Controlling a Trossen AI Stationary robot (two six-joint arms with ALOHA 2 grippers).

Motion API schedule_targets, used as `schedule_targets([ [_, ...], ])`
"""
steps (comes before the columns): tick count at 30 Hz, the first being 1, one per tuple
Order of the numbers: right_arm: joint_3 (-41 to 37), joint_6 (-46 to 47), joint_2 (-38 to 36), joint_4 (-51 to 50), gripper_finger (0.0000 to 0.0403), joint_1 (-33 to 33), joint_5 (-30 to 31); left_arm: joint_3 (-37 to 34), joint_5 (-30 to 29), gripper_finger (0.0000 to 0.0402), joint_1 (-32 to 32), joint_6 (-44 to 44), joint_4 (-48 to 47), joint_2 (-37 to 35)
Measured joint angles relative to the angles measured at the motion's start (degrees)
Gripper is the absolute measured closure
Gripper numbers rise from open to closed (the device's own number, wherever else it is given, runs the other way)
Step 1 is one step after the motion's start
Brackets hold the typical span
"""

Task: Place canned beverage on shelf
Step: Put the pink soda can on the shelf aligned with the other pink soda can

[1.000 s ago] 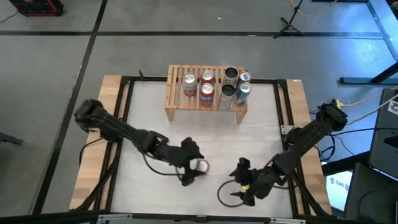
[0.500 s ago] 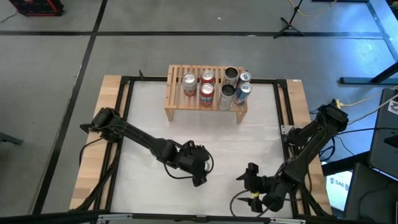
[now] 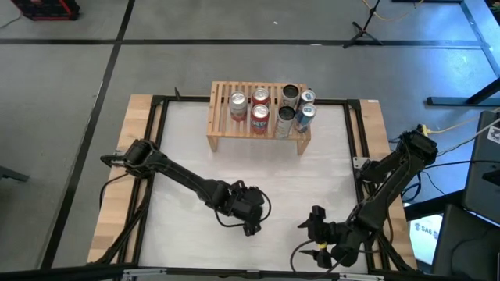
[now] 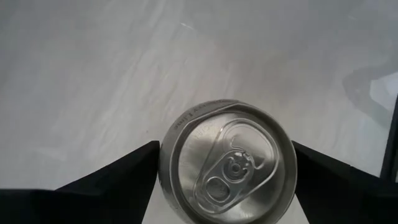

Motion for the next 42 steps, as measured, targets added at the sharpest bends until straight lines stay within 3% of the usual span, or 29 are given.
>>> schedule_targets([
  [7, 0.0, -0.5, 0.0, 0.0, 0.004, 0.0, 0.0, 0.0, 1.0, 0.0081, 0.5, 0.4, 0.0, 0.2],
  [14, 0.0, -1.6, 0.0, 0.3, 0.004, 0.0, 0.0, 0.0, 2.8, 0.013, 1.2, 3.5, 0.1, 0.2],
  [23, 0.0, -3.1, 0.0, 0.2, 0.004, -0.2, 0.0, 1.8, 3.1, 0.0131, 1.6, 5.7, -3.2, -0.4],
  [34, 0.0, -4.3, -0.2, -0.1, 0.004, -0.8, 0.9, 25.9, 2.5, 0.0131, 2.7, 12.6, -26.9, -1.4],
  [42, -0.1, -2.5, -4.7, -4.4, 0.004, -6.4, 1.3, 43.7, -3.8, 0.0131, 7.6, 18.7, -48.3, -2.9],
])
